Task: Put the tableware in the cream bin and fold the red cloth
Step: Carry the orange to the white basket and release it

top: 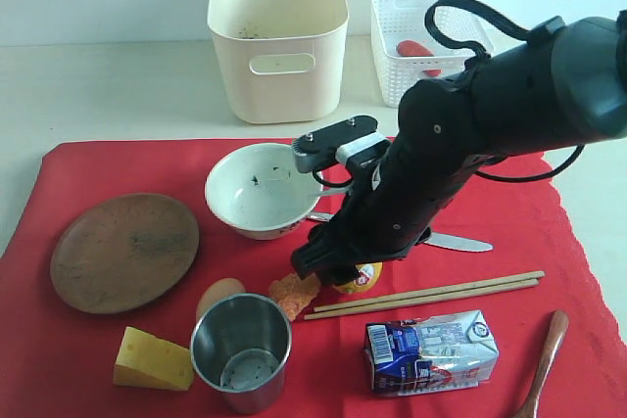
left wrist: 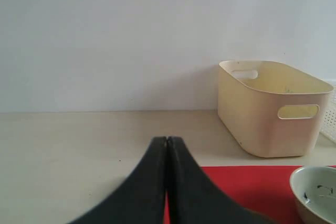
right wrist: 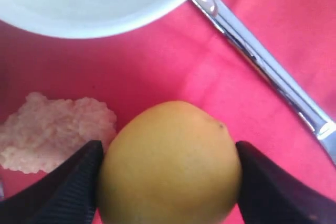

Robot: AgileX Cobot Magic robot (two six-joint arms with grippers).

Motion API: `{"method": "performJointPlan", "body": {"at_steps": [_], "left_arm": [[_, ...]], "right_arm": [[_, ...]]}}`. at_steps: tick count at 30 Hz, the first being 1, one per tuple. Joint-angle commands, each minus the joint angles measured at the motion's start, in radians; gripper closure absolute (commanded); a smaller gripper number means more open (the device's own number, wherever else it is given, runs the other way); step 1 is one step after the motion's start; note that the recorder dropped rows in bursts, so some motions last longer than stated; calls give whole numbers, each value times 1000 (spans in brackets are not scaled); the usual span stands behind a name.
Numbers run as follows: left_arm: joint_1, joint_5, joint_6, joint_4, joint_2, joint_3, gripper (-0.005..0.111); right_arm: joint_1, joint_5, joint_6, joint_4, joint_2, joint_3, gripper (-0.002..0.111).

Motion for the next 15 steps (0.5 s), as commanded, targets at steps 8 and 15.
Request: {"method": "performJointPlan", "body": {"at_steps": [8,15], "left_arm": [[-5,4,2,-4,-6,3,105],[-5,4,2,-4,-6,3,105]], "right_arm": [[-72,-45,110,-218,-179,1,108],[-214,-142,108,-229,-194,-30,108]]}}
